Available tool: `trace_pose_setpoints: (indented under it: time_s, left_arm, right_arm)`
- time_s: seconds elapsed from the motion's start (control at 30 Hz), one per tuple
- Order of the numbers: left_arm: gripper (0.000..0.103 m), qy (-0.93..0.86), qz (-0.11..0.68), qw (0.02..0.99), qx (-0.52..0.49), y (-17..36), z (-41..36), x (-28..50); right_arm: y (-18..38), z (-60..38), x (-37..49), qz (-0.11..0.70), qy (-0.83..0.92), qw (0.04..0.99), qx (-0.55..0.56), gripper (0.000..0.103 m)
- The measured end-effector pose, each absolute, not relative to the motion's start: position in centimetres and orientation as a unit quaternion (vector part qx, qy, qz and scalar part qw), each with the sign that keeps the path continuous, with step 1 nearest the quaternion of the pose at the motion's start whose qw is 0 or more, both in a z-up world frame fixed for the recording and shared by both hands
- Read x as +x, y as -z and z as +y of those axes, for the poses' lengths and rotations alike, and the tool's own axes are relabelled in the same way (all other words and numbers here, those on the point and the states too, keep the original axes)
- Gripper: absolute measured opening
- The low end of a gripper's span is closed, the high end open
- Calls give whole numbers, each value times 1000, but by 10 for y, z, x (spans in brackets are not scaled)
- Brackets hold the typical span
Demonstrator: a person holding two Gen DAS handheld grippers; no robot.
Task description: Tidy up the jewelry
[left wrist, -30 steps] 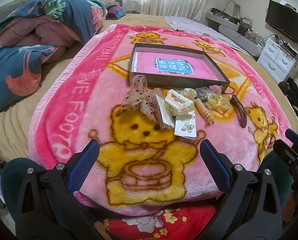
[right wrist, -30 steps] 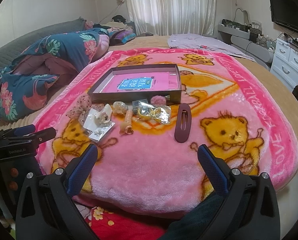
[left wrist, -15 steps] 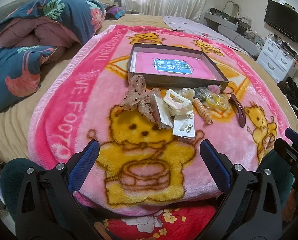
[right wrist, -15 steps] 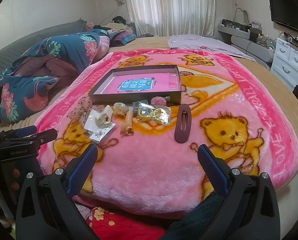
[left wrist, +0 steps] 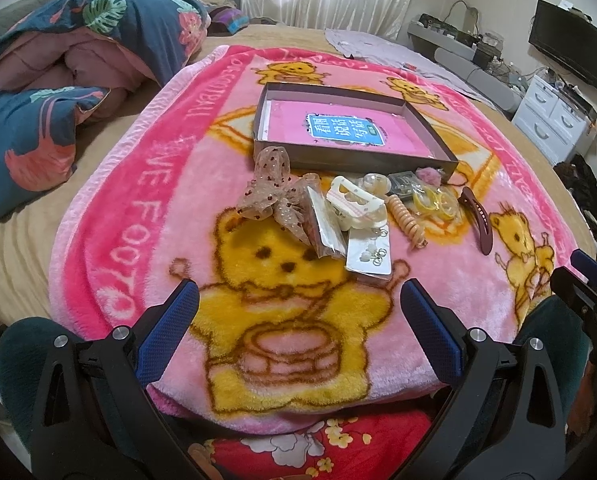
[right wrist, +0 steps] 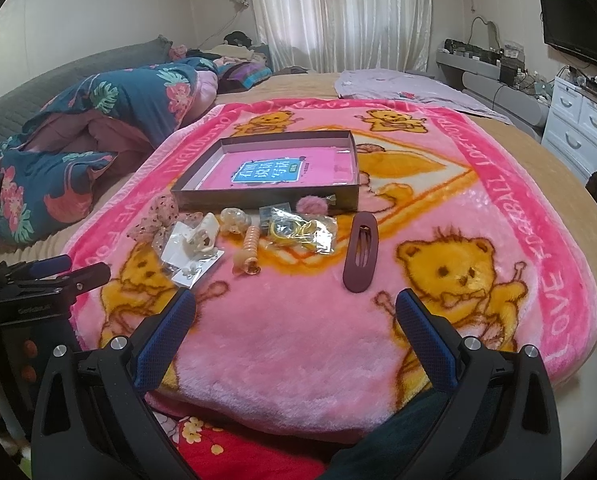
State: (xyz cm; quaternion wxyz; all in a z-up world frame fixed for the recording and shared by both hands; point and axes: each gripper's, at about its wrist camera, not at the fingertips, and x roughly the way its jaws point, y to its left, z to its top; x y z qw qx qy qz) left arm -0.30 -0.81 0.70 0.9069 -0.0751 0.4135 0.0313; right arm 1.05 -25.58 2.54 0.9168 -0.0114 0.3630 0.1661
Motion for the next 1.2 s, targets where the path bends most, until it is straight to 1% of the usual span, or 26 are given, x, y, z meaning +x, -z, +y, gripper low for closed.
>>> trace_pose_setpoints:
  time_s: [0.23,0.43,0.77,0.87,0.97,1.17,1.2]
  left_arm:
    - [95,-42,418,903,-94,1,6,4]
    - [95,-58,422,898,-113,8,34,16]
    - [95,-55,440,887,-129,19,61,56]
    - [95,-55,440,886,-134,26,65,71]
    - [95,-64,446,886,-108,33,62,88]
    - [94,-43,475,869,-129,54,65,117]
    - [93,-41,478,867,-132,56,66,120]
  right_arm:
    - [-19,-258,44,376,-163,912,-3,99]
    - [-18,-253,63,372,-164,913,-10,99]
    - [-16,-252,95,374,-156,914,-16,99]
    - [-10,-254,107,381,-149,912,-13,99]
    - [-3,-255,116,391,-140,910,-14,99]
    - [19,-261,140,419,-114,901,-13,99]
    - [24,-263,146,425,-110,898,-10,99]
